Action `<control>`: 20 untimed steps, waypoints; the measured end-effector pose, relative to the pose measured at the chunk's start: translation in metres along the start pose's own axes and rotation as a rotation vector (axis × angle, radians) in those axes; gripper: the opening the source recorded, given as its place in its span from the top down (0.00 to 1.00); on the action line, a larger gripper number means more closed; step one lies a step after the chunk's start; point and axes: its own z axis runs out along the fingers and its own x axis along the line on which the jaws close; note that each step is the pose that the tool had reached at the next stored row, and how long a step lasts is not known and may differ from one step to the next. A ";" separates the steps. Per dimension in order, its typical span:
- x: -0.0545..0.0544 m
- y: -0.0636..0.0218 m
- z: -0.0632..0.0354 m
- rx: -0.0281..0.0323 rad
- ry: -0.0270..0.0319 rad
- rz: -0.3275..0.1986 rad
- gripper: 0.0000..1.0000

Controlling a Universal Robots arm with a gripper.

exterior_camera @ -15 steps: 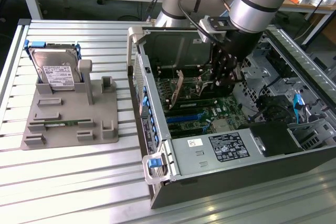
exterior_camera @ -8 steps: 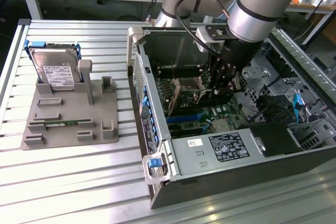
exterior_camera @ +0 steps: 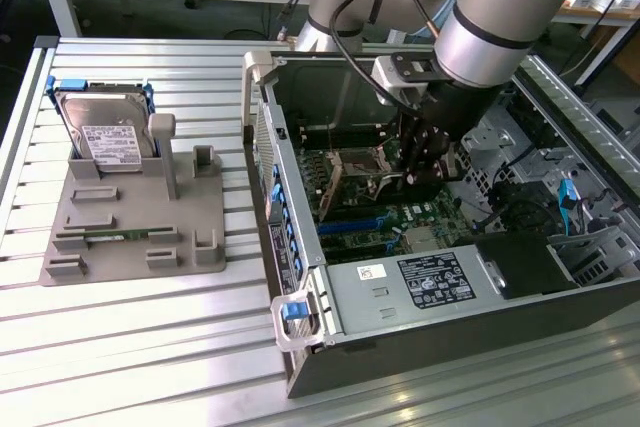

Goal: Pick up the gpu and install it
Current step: 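Insert the gpu into the slot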

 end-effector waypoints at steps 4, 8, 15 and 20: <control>0.002 0.0218 0.0018 0.0003 0.0001 0.001 0.74; 0.008 0.0314 0.0053 0.0004 0.0000 0.001 0.74; 0.009 0.0352 0.0176 0.0003 0.0002 0.001 0.74; 0.010 0.0386 0.0218 0.0004 0.0001 0.001 0.74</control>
